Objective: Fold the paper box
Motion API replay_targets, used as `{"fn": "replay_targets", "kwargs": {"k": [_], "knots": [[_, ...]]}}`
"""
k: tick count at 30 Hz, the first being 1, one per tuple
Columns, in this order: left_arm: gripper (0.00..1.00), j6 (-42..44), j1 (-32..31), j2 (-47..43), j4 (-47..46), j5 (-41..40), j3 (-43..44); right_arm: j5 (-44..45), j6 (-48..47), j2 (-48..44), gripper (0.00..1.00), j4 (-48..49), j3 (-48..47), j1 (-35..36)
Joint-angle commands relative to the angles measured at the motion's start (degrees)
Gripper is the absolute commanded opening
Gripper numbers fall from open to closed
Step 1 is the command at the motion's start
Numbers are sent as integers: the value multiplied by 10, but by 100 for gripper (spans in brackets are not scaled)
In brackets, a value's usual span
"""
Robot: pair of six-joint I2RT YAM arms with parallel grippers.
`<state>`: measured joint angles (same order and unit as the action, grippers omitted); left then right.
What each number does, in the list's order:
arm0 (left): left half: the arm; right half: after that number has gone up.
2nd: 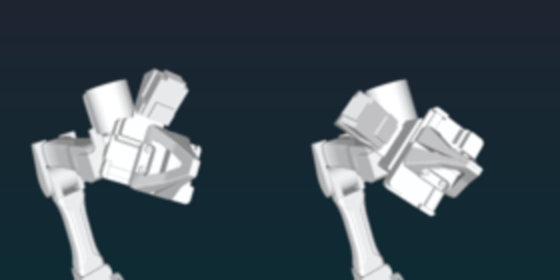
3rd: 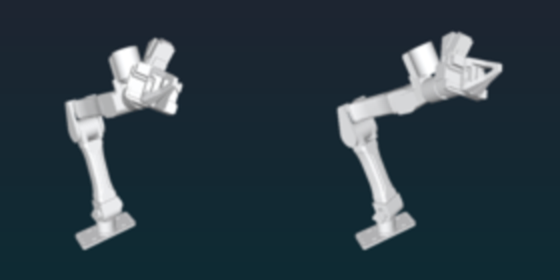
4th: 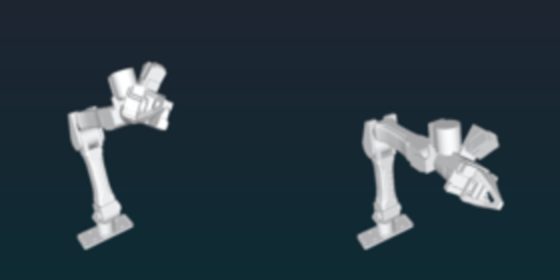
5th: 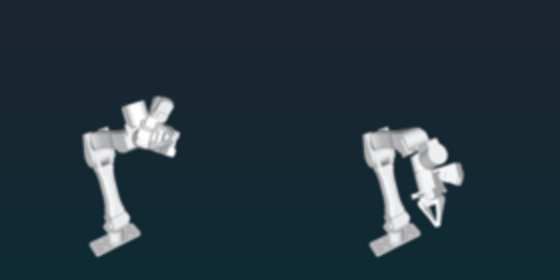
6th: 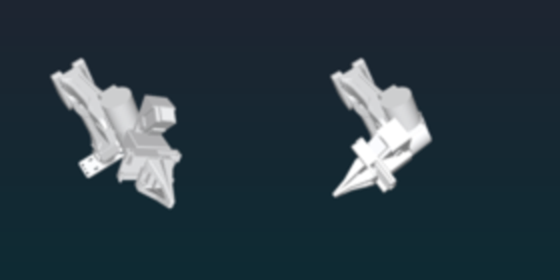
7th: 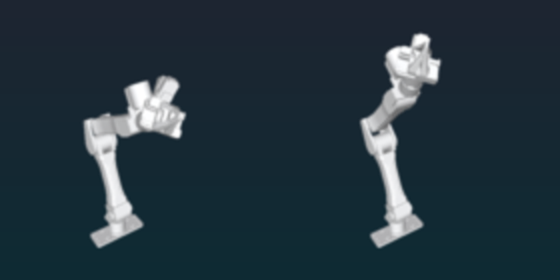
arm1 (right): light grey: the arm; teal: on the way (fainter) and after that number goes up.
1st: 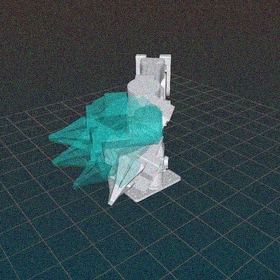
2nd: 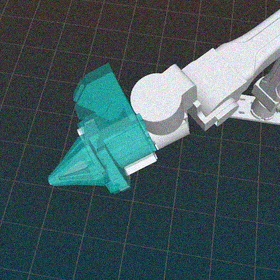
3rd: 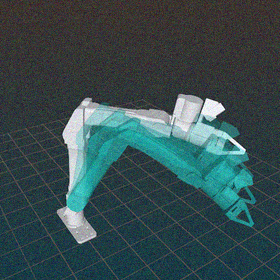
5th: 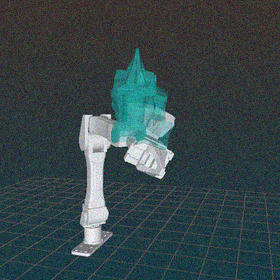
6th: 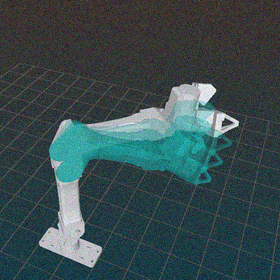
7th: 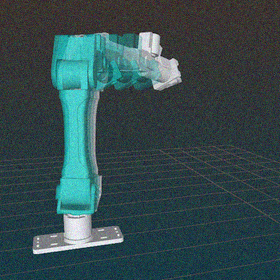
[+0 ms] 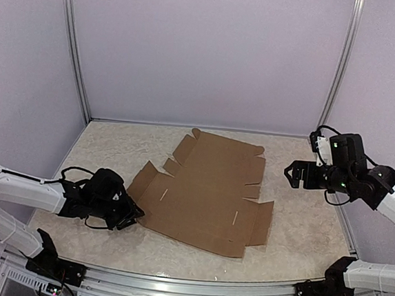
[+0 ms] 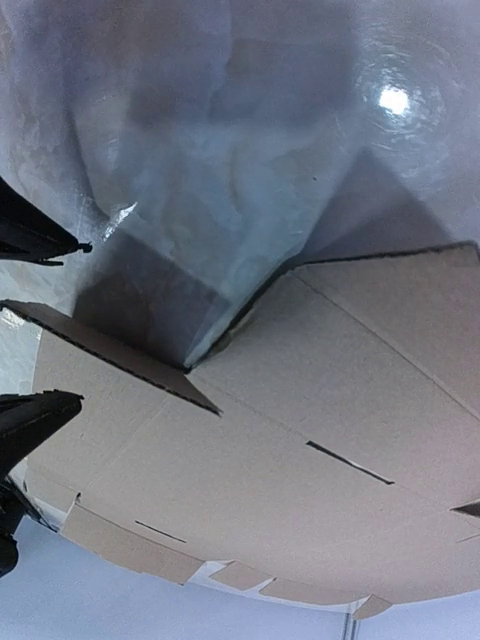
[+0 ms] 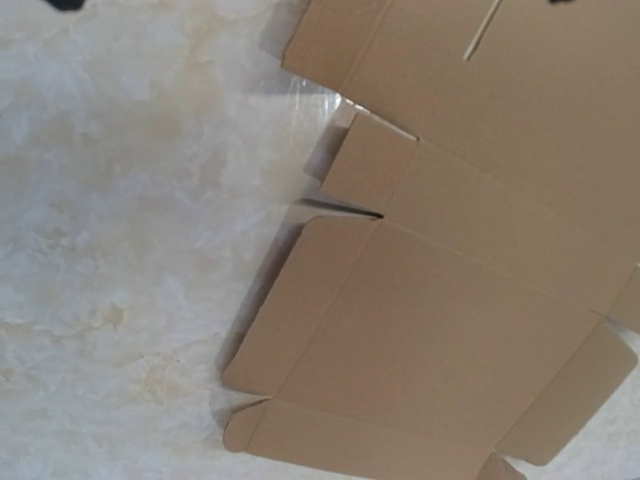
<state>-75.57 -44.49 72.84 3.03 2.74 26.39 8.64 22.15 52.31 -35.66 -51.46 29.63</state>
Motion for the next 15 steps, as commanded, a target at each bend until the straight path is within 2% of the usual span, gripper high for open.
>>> {"fn": "replay_targets", "kwargs": {"k": [1,8,15], "knots": [[38,9,-6,19,-11,-4,14,5,-1,-2,100,-1,7,8],[26,36,-3,11,29,-25,30,3,-3,-7,100,5,11,8],[5,59,-3,14,35,-44,41,2,-4,-12,100,3,11,8]]}}
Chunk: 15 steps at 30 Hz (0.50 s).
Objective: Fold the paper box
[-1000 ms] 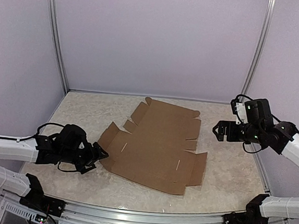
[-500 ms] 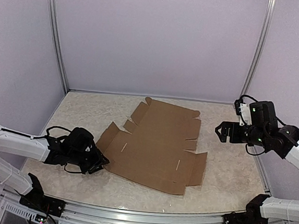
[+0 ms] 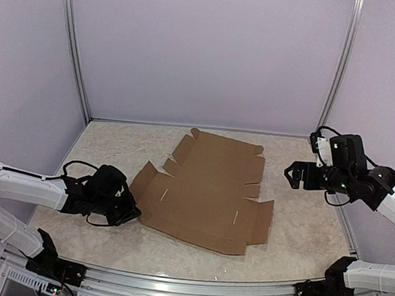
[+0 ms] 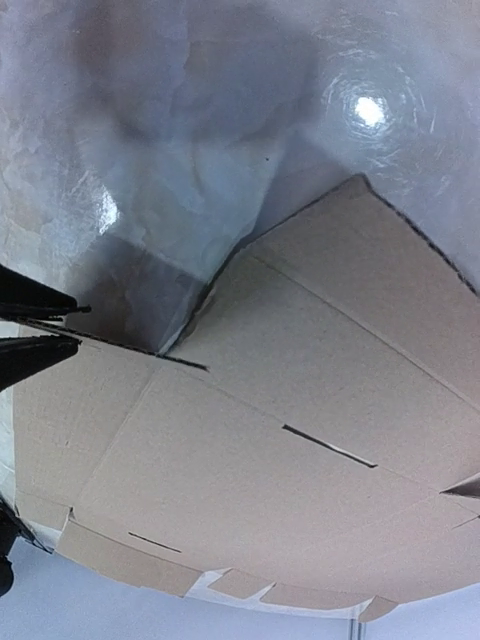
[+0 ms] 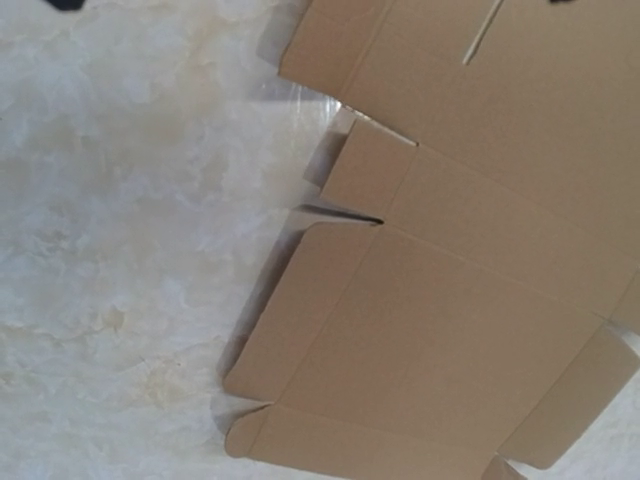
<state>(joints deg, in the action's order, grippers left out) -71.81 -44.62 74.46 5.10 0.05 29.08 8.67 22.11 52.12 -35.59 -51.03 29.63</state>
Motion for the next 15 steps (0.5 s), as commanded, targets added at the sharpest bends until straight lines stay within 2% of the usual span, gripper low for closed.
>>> {"fn": "replay_targets", "kwargs": {"k": [1,3,6,15], "knots": [[4,27,-2,-1,13,-15,16,2,-2,-10,100,1,6,8],[0,37,-1,1,16,-13,20,1,-2,-10,100,-1,7,8],[0,65,0,-1,27,-11,31,-14,-5,-14,100,2,6,8],[0,271,2,6,154,18,158,-109,-35,-40,100,60,21,15]]}}
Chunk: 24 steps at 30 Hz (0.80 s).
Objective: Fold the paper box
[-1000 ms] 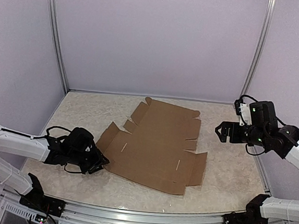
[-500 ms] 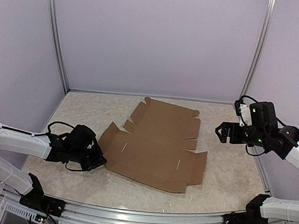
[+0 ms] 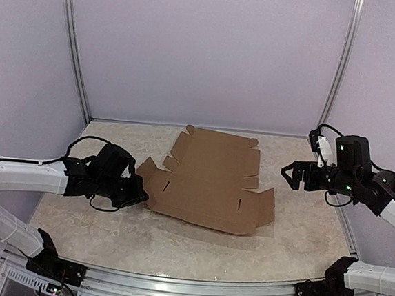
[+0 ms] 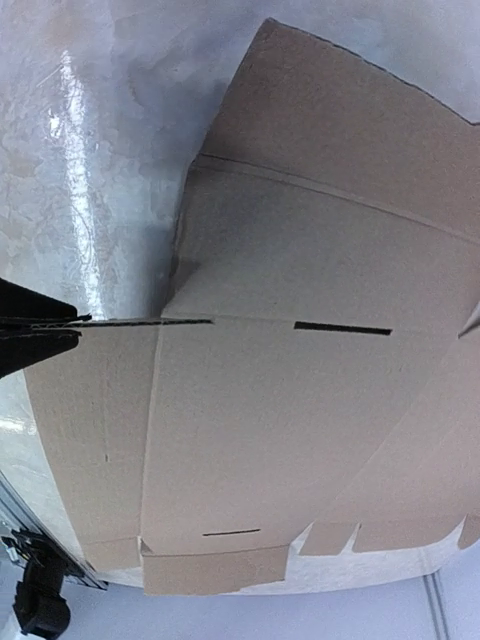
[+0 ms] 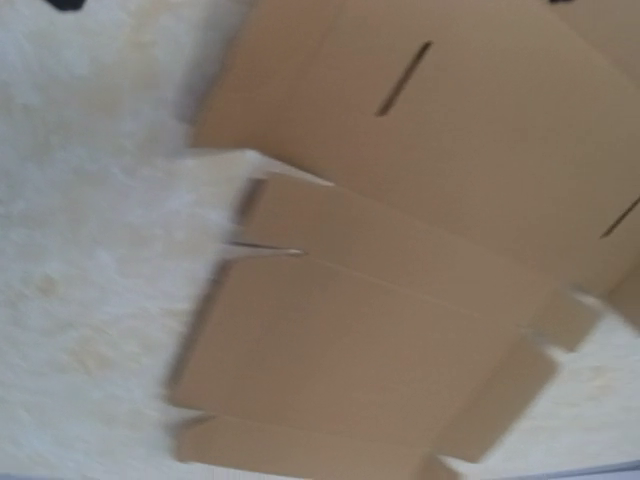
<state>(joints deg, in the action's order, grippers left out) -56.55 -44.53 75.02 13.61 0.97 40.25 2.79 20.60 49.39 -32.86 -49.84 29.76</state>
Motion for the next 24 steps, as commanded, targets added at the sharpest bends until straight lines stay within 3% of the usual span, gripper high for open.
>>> {"fn": "replay_targets", "kwargs": {"k": [1,12,24], "knots": [[0,138,1,-2,79,8,59,-55,-24,-12,100,35,9,17],[0,320,-7,-28,165,1,140,-50,-62,28,100,23,-25,65],[0,547,-33,12,171,-34,259,-16,-114,81,100,-17,-76,100]]}}
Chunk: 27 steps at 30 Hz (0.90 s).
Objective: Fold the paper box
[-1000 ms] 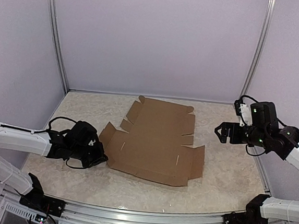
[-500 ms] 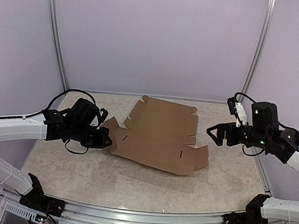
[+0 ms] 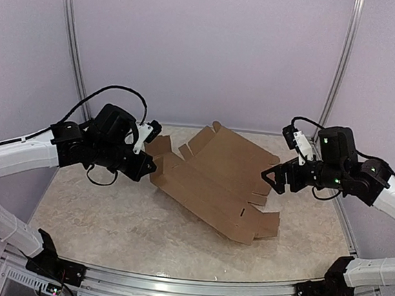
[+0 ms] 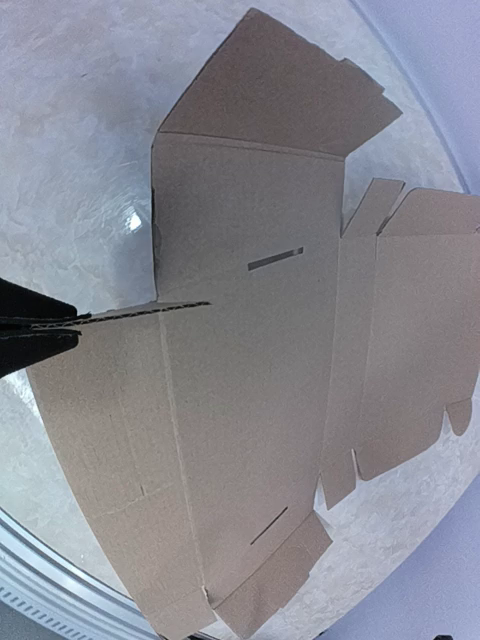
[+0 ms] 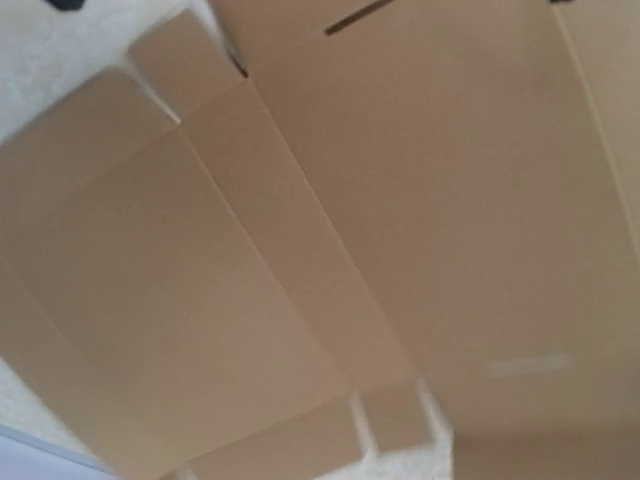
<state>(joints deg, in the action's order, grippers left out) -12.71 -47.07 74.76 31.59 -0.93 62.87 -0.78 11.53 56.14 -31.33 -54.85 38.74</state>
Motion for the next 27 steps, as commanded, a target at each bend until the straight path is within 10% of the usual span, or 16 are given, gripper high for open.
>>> {"fn": "replay_targets", "kwargs": {"k": [1,27], "knots": [[0,122,-10,18,-16,-10,37,22,-23,15,100,-38,-30,11],[11,355,88,193,-105,20,118,40,-44,42,100,-54,-46,38]]}}
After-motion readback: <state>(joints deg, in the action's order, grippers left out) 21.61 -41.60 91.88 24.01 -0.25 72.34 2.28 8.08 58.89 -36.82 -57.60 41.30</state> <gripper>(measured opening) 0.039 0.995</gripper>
